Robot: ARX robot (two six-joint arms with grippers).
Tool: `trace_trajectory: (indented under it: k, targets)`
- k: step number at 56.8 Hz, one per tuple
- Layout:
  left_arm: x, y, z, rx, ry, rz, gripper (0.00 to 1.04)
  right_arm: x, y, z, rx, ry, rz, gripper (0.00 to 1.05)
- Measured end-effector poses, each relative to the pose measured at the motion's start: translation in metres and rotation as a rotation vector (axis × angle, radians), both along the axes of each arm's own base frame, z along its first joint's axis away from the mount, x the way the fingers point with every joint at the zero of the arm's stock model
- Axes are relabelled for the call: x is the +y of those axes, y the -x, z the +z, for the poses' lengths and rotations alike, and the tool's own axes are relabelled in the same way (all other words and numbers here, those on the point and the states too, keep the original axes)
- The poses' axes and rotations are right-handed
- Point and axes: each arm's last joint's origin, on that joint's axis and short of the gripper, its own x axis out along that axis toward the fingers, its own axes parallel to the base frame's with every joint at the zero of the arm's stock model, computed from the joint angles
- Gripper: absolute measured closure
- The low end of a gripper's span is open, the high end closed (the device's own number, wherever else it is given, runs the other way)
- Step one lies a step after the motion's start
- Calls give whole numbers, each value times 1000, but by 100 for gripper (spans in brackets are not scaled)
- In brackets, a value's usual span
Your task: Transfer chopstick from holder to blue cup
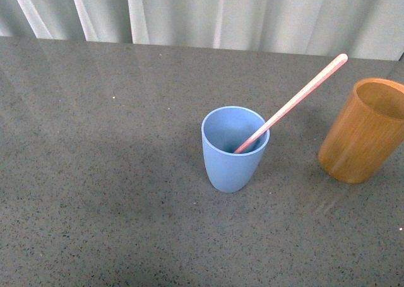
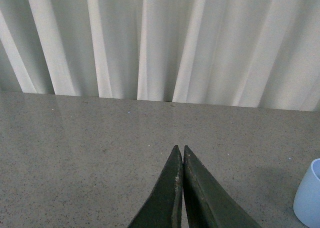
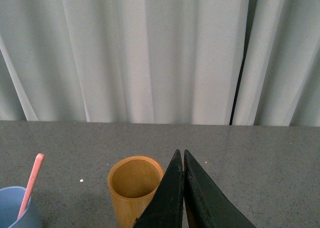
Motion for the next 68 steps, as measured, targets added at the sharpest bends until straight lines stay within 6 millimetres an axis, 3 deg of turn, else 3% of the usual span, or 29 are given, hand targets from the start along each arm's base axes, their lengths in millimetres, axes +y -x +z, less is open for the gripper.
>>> trace_trajectory:
  k: [32, 38, 58, 63, 68]
  targets:
    - [0, 0, 0, 0, 0, 0, 101, 0, 14, 0, -1, 0, 0, 104]
    - [0, 0, 0, 0, 0, 0, 101, 0, 24, -4, 9, 0, 0, 104]
    - [0, 0, 0, -2, 0, 0, 101, 0, 25, -3, 5, 0, 0, 104]
    - [0, 0, 0, -2, 0, 0, 81, 0, 25, -3, 5, 0, 0, 82]
    - [0, 0, 0, -2, 0, 0, 65, 0, 25, -3, 5, 0, 0, 68]
